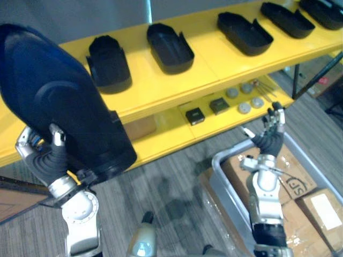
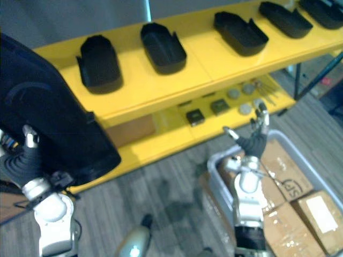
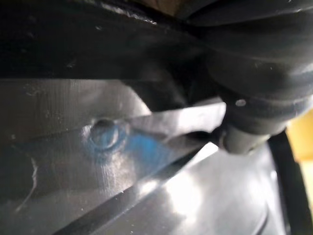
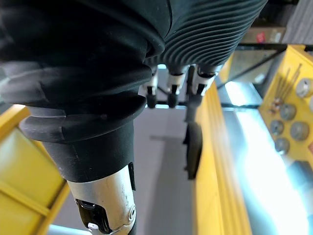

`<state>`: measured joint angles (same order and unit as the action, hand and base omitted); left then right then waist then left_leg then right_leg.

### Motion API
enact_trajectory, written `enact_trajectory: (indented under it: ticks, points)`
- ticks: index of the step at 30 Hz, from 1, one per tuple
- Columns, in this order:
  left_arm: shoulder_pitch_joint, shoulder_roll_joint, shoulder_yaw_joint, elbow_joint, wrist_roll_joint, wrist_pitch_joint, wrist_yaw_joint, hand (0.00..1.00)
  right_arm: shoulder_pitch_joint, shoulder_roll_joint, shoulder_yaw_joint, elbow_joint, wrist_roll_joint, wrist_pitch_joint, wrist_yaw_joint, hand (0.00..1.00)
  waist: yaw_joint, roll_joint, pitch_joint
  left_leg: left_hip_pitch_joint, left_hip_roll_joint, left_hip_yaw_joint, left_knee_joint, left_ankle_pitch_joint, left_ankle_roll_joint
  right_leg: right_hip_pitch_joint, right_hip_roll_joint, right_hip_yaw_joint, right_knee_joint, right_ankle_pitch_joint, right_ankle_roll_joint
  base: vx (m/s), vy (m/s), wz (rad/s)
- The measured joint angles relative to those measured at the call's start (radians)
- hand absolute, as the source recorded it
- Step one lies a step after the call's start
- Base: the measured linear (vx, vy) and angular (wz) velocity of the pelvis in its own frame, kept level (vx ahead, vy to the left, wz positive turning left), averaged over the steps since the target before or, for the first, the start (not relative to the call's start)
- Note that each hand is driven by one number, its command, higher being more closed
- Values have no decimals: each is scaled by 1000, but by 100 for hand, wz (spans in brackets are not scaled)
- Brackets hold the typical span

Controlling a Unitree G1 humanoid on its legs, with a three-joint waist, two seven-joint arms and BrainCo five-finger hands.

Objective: Walk over and take plastic housings, then place them on the shelf

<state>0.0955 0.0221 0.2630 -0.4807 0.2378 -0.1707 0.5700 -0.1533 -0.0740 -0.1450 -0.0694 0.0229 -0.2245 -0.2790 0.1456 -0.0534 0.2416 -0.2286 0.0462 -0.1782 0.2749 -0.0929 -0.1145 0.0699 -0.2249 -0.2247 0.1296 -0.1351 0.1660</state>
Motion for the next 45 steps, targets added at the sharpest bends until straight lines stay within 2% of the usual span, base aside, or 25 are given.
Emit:
enact_trajectory:
  ticks: [3, 6, 9, 11, 13, 15, 17, 18, 20, 21, 22, 23, 25, 27, 29, 30, 32, 34, 35, 37, 40, 42, 43, 44, 45]
  points:
    - [1, -20, 3, 0, -5, -3, 0, 100, -12, 5, 3, -8, 2, -18, 1, 0, 0, 13, 12, -1, 11, 8, 39, -24, -14, 27, 8, -1, -19, 0, 0, -37, -19, -7]
    - [17, -35, 14, -3, -6, -7, 1, 100, -24, 14, 11, -33, 2, -36, -2, 0, 0, 42, 25, -48, 26, 38, 174, -145, 9, 26, 11, 2, 15, -64, 4, -49, 96, -3]
    - [35, -32, 58, -11, -6, -6, 3, 100, -18, 37, 21, -36, 4, -36, 1, 0, 0, 4, 20, -44, -20, 84, 253, -225, 53, 18, -46, 19, 121, -146, -36, 65, 192, -1]
    - [27, -20, 71, -11, -6, -2, 5, 100, -24, 33, 36, -35, 5, -35, 11, 0, -7, 0, 17, -12, -51, 74, 254, -244, 58, -118, -99, 70, 460, -69, -75, 191, 243, 23]
    - [18, 19, 62, -11, -4, -1, 3, 100, -48, 33, 47, -28, 4, -34, 19, 0, -27, 0, 16, 34, -58, 31, 236, -234, 67, -193, -105, 118, 660, 23, -62, 297, 143, 60]
    - [6, 38, 54, -11, -1, 0, 5, 100, -84, 30, 49, -21, 3, -34, 23, 0, -33, 3, 17, 116, -56, -7, 177, -227, 78, -221, -86, 112, 764, -52, -75, 374, 39, 62]
    - [-15, 34, 54, -9, -1, -1, 11, 100, -112, 3, 49, -19, 3, -34, 37, 0, -41, 21, 7, 179, -37, -53, 110, -223, 72, -246, -29, 88, 711, -108, -121, 395, -96, 53]
    - [-47, 19, 68, 1, -2, -3, 17, 100, -153, -33, 50, -16, 4, -35, 52, 0, -41, 35, 0, 217, -1, -65, 53, -213, 48, -331, 49, 92, 582, -138, -137, 338, -148, 36]
    - [-70, 7, 74, 27, -3, -3, 17, 100, -168, -50, 50, -12, 8, -36, 60, 0, -42, 36, -5, 234, 19, -65, 42, -215, 13, -376, 100, 109, 435, -117, -122, 259, -137, 30]
    - [-73, 10, 71, 54, -4, -2, 14, 100, -157, -51, 53, -11, 22, -36, 61, 0, -49, 25, -15, 246, 16, -62, 55, -232, -18, -372, 130, 152, 232, 66, -120, 428, -233, 60]
    - [-53, -29, 45, 89, -3, 3, 5, 100, -125, -73, 56, -2, 25, -35, 61, 0, -56, 76, -30, 249, 45, -86, 69, -242, -44, -341, 147, 116, 253, 83, -116, 430, -222, 61]
    - [-39, -47, 38, 92, -3, 4, -2, 100, -118, -78, 54, 1, 28, -31, 60, 0, -54, 88, -40, 246, 51, -89, 70, -228, -69, -338, 149, 108, 257, 75, -129, 431, -221, 51]
    - [-7, -90, 38, 89, -1, 4, -23, 100, -108, -89, 37, -5, 43, -31, 58, 0, -52, 108, -53, 242, 48, -117, 71, -172, -90, -306, 131, 78, 257, 46, -160, 295, -151, 60]
    - [-7, -98, 38, 85, -4, 0, -40, 100, -107, -91, 20, -4, 45, -33, 58, 0, -51, 111, -54, 197, 39, -156, 56, -182, -86, -268, 109, 21, 259, 36, -176, 245, -132, 109]
    - [-2, -92, 42, 55, -6, -2, -41, 100, -110, -95, 14, -12, 51, -38, 58, 0, -48, 123, -68, 96, 31, -159, 11, -49, -81, -231, 103, -87, 278, 10, -175, 137, -80, 134]
    - [4, -84, 40, 52, -8, -1, -40, 100, -110, -89, 12, -12, 53, -37, 57, 0, -49, 112, -72, 87, 26, -118, 12, -35, -66, -219, 87, -110, 278, -4, -173, 154, -83, 170]
    - [1, -70, 19, 53, -36, 9, -40, 100, -127, -91, -23, -41, 52, -38, 46, 0, -55, 96, -69, 51, 47, 195, -28, 44, -4, -150, 43, -210, 239, -25, -165, 84, -1, 184]
    - [6, -68, 12, 51, -37, 11, -41, 100, -156, -89, -28, -51, 50, -38, 34, 0, -45, 95, -69, 48, 50, 308, -71, 96, 28, -112, 37, -270, 217, -27, -164, -19, 60, 130]
    - [17, -67, 3, 49, -36, 11, -42, 100, -161, -81, -22, -84, 46, -38, 35, 0, -42, 88, -70, 52, 36, 287, -110, 127, 4, -97, 24, -295, 200, -26, -165, -44, 39, 103]
    - [30, -68, -3, 42, -35, 10, -43, 100, -172, -58, -4, -145, 43, -46, 38, 0, -41, 86, -69, 31, 78, 301, -11, 63, 52, -83, 18, -335, 181, -26, -165, -22, 45, 55]
    - [36, -68, -32, 42, -35, 9, -64, 100, -159, -40, 38, -159, 45, -62, 41, 0, -56, 96, -75, 38, 199, 289, 175, -24, 23, -64, 14, -351, 197, -14, -145, -41, 156, 21]
    - [41, -64, -59, 42, -35, 6, -78, 100, -151, -26, 58, -172, 53, -63, 49, 0, -69, 108, -84, 64, 189, 250, 132, -75, -56, -63, 3, -344, 189, 10, -107, -114, 328, 11]
    - [42, -59, -61, 42, -35, 7, -83, 100, -147, -4, 62, -184, 64, -64, 58, 0, -83, 100, -88, 80, 166, 245, 81, -97, -46, -66, -11, -344, 176, 19, -93, -115, 328, 30]
    - [47, -41, -61, 42, -36, 7, -85, 100, -138, 30, 69, -188, 68, -68, 67, 0, -87, 69, -84, 91, 124, 259, 36, -82, -31, -69, -44, -343, 161, 38, -79, -120, 266, 27]
    - [56, -35, -61, 42, -36, 8, -87, 100, -131, 39, 82, -188, 71, -68, 75, 0, -85, 67, -85, 93, 110, 263, 25, -76, -21, -69, -53, -343, 149, 56, -75, -154, 274, 18]
